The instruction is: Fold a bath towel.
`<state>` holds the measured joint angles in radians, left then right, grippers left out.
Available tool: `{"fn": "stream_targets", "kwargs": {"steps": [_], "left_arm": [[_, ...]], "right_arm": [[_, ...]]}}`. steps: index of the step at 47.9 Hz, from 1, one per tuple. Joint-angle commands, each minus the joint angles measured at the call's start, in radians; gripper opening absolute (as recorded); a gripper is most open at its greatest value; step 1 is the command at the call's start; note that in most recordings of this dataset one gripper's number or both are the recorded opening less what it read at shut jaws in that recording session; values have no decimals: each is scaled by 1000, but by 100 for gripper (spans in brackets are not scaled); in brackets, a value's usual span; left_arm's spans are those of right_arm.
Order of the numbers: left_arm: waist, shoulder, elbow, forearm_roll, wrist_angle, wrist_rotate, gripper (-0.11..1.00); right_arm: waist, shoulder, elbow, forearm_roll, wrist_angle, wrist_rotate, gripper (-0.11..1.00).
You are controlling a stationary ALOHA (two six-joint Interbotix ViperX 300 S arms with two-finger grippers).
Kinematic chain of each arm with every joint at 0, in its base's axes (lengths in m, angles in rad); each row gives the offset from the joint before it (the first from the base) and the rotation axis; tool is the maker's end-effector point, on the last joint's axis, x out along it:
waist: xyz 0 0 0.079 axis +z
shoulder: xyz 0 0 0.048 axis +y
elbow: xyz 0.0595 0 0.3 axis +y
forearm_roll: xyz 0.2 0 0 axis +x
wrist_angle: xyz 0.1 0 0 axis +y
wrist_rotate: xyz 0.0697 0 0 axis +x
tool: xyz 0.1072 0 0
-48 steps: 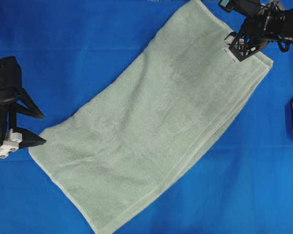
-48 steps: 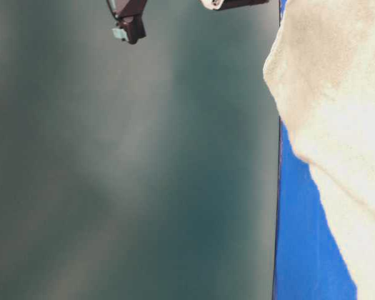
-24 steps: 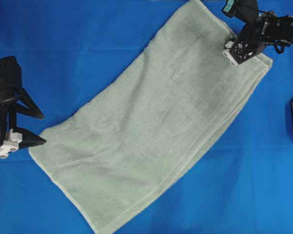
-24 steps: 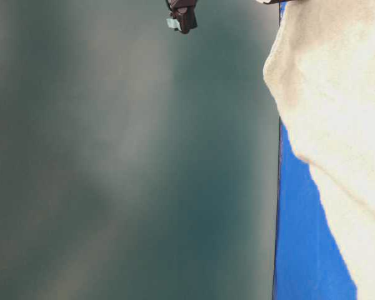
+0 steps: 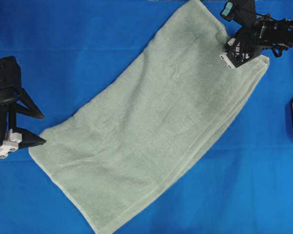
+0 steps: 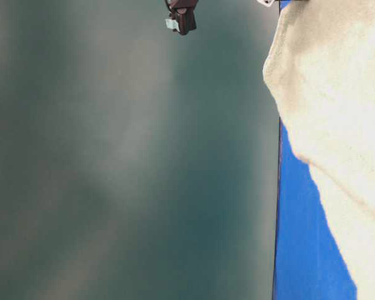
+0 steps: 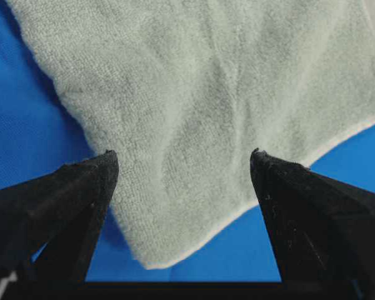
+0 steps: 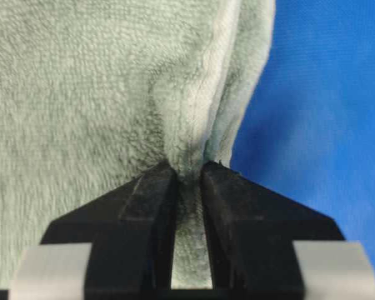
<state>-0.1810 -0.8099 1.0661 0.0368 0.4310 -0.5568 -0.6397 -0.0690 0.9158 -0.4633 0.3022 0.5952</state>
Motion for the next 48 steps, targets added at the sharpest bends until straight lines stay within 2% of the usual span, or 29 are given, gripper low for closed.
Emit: {"fn": "stream_targets", "kwargs": {"steps": [1,8,12,21,28,37,48], "left_arm": [[3,3,-20,3,-5,2,82],[3,3,-21,3,-5,2,82],[3,3,-21,3,-6,2,82],[3,9,-20,5,-8,5,82],[3,9,-21,3,-6,14,82],[3,9,-21,3,-8,44,82],[3,9,-20,5,-9,54,82]], "right_arm": [[29,-75,-23,26,54,6,16],[189,-158,-84,86,175,18,16],[305,-161,-144,106,235,63,16],[589,-37,-314,87,276,233,16],[742,103,-463,49,311,325,16],[838,259,-607,43,345,393,16],[845,313,-632,48,325,451,16]]}}
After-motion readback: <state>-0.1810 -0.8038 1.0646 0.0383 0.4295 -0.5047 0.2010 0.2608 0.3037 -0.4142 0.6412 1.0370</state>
